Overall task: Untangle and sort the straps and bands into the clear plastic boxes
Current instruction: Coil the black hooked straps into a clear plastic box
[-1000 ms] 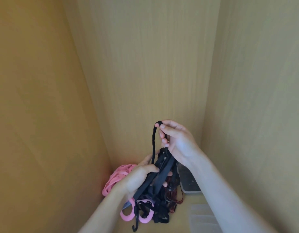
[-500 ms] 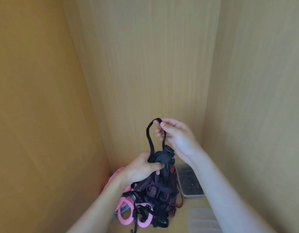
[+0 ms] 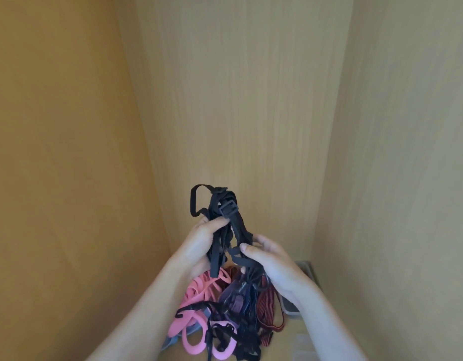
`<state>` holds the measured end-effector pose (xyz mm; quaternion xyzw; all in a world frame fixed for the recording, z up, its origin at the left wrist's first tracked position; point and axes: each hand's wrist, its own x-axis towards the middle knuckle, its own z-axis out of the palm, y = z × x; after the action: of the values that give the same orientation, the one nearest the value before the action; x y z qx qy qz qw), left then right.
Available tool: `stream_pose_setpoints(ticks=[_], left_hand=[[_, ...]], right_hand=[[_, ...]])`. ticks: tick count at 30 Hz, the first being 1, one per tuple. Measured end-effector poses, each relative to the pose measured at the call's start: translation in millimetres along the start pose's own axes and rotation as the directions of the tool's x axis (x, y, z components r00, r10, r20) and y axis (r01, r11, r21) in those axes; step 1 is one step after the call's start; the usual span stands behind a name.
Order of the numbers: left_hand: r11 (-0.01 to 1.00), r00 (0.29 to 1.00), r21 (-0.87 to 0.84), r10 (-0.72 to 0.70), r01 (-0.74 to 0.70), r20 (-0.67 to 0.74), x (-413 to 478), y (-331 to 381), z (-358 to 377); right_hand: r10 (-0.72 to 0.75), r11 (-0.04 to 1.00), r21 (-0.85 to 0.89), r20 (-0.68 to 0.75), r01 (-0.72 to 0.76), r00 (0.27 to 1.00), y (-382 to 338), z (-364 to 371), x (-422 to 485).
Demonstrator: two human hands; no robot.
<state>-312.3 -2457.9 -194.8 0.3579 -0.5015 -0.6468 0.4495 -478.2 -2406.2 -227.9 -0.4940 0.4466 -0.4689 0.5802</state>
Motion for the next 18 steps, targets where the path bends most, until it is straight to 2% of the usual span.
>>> stream_pose_setpoints(ticks=[2,4,9,13,18], left_hand=[[1.000,0.999,-0.011,0.017,-0.017,-0.035,-1.2,0.4,-1.5],[0.999,0.998,-0.008,0.039,-0.039,-0.041,-3.0,0.5,-3.0],[0.998,0.998,-0.009,0.057,-0.057,-0.035,-6.8,1.8,-8.1],[0.999,0.999,-0.008,0.033,-0.033,-0.015,-9.4,0.3,-9.7],[0.999,0.999,0.023,0.023,-0.022,-0.038,-12.9,-1.0,-9.7]], right_hand=[[0.003,1.000,0.027,-0.050,-0.002,0.999,-1.6,-1.7,0.1],[-0.005,0.990,0.139,-0.069,0.015,0.998,-3.5,-4.3,0.5],[-0.091,0.893,0.443,0.010,0.077,0.996,-20.9,-14.8,-3.3],[-0.128,0.890,0.433,-0.060,0.141,0.990,-42.8,-15.8,-8.5],[-0.058,0.854,0.498,-0.196,0.150,0.979,-57.0,-17.9,-8.6]])
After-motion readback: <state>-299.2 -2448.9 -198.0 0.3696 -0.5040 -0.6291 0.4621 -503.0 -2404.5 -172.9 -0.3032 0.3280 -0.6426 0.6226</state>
